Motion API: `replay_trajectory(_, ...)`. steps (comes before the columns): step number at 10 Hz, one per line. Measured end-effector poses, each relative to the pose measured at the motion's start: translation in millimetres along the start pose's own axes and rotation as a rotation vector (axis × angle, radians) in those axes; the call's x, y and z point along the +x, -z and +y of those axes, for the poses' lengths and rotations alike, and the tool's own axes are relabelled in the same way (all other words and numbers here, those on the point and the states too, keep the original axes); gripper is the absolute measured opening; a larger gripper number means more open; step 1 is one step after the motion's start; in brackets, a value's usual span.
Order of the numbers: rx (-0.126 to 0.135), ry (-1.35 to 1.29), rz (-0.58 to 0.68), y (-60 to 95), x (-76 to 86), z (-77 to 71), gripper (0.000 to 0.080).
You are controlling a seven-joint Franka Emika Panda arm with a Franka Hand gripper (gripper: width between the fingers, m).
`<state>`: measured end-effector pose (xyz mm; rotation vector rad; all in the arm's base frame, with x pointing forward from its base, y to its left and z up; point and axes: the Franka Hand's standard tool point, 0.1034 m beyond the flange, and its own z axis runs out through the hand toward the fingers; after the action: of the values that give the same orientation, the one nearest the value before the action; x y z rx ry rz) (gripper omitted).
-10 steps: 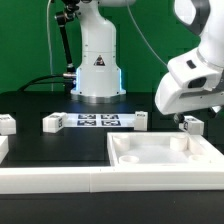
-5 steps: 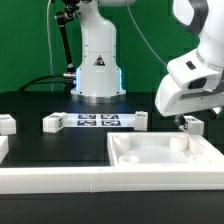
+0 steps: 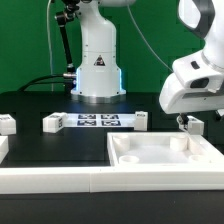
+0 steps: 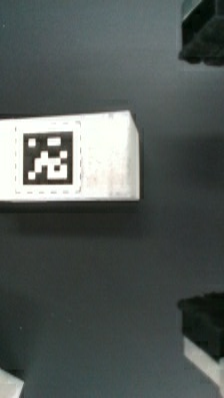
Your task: Assemble square table
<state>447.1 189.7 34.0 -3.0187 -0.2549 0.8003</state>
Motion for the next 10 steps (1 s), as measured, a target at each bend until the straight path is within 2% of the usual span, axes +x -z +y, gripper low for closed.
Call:
replay_trajectory(3, -0.002, 0.010, -0.024, -3.8, -1.2, -1.6, 0.0649)
replay_trajectory(6, -0.008, 0.014, -0.193, -7.0, -2.9, -3.3, 0.0649)
replay_trajectory(9, -0.012, 0.015, -0.378, -19.1, -5.1, -1.2, 0.0649)
replay_trajectory(10, -0.017, 0.018, -0.485, -22.8, -10.4, 0.0, 0.0649)
